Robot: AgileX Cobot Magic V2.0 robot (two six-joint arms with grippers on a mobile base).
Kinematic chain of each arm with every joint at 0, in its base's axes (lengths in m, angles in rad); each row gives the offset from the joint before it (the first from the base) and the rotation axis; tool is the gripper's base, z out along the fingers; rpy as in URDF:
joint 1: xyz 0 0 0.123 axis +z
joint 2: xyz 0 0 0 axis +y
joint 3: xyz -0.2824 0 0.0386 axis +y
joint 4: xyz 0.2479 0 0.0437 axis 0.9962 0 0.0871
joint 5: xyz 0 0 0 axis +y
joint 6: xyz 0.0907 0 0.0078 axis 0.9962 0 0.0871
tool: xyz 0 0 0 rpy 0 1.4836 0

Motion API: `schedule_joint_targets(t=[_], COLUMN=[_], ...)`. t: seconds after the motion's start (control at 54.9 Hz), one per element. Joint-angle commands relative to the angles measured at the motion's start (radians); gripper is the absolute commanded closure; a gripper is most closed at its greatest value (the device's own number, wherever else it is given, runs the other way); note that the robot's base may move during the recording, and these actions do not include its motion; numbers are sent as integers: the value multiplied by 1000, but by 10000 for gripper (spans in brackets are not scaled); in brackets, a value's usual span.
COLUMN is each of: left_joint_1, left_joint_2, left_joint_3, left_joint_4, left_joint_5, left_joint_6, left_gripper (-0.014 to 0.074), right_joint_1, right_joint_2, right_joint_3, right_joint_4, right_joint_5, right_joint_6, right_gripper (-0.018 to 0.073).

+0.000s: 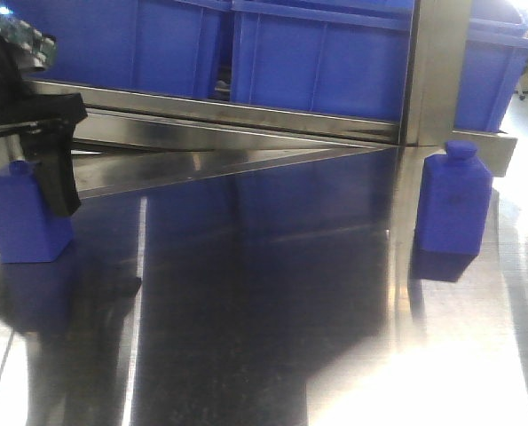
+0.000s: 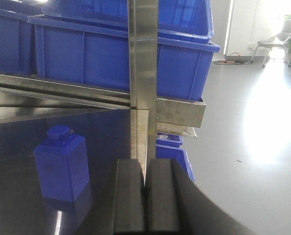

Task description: Pick and sort blue part to right shelf

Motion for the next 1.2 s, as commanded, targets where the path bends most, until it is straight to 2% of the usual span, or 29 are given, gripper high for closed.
schedule_joint_targets(t=[0.0,0.146,0.437,0.673,0.892,0.983,1.183], left_joint_1=[-7,-7,-7,-7,-25,-30,-30], left_joint_2=[-37,-25,-7,-27,-185,-274,-503], left_joint_3=[-30,-30,-32,-62,-51,-21,130], left_joint_4=[-7,-7,-7,-7,-5,8,95], left_joint_5=[-6,-8,2,50,-72,-123,-297], left_joint_6=[-9,-9,-9,2,77,82,82], left_gripper=[29,69,298,303,303,303,303], right_joint_1=[-7,-7,-7,-7,-7,-7,-7], right_joint_2=[-13,-13,-13,-13,-13,-13,-13], right_joint_3=[-8,-8,-8,-8,-8,-8,-10], right_joint_4=[-1,-1,-1,-1,-1,-1,-1], right_joint_5=[-88,-88,-88,-89,-89,-96,-113], right_joint_6=[-9,-9,-9,-9,-9,-9,-9], right_gripper=[510,510,510,510,510,510,510])
